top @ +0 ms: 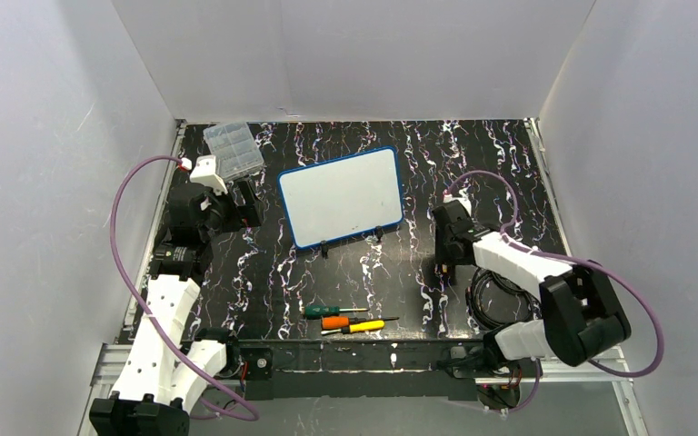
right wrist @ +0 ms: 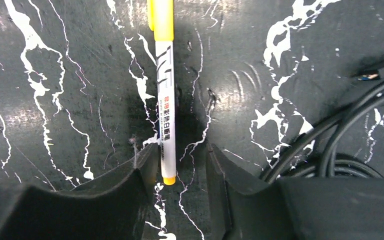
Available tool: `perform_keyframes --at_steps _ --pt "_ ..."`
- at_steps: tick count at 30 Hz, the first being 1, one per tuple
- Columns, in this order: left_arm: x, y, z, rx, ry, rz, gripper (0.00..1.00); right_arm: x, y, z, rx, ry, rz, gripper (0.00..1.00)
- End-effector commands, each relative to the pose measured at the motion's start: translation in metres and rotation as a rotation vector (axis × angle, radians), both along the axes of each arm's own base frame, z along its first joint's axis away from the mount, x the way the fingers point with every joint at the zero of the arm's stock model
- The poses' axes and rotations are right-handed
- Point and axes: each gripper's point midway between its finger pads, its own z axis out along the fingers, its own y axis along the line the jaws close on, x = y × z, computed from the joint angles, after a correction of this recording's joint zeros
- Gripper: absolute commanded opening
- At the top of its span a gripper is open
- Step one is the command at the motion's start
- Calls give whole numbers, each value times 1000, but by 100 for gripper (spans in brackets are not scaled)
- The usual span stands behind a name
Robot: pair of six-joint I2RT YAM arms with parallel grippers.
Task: Write a sentence on the whiteboard
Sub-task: Move the whiteboard to the center of the board, then open the whiteboard marker at the center of the board.
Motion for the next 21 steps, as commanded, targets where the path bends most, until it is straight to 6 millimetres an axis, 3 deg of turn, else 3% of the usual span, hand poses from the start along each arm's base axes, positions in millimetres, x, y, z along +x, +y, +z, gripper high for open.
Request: perform_keyframes --at_steps 1,4,7,11,14,17,21 --pt "-2 -2 -5 1 11 -10 99 17 12 4 28 -7 32 44" --pt "-2 -3 -5 3 10 -11 99 20 13 -1 23 7 38 39" --pt "-3 -8 -4 9 6 -42 99 21 15 -6 26 24 45 28" --pt "-7 -25 4 39 -34 -152 99 16 24 -7 61 62 89 3" --pt "-17 -44 11 63 -95 -268 99 10 32 2 100 87 144 1" --pt "-36 -77 18 77 -178 -448 95 -4 60 24 236 128 270 1" --pt "-75 -124 17 113 -276 -739 92 -46 105 59 453 241 483 1"
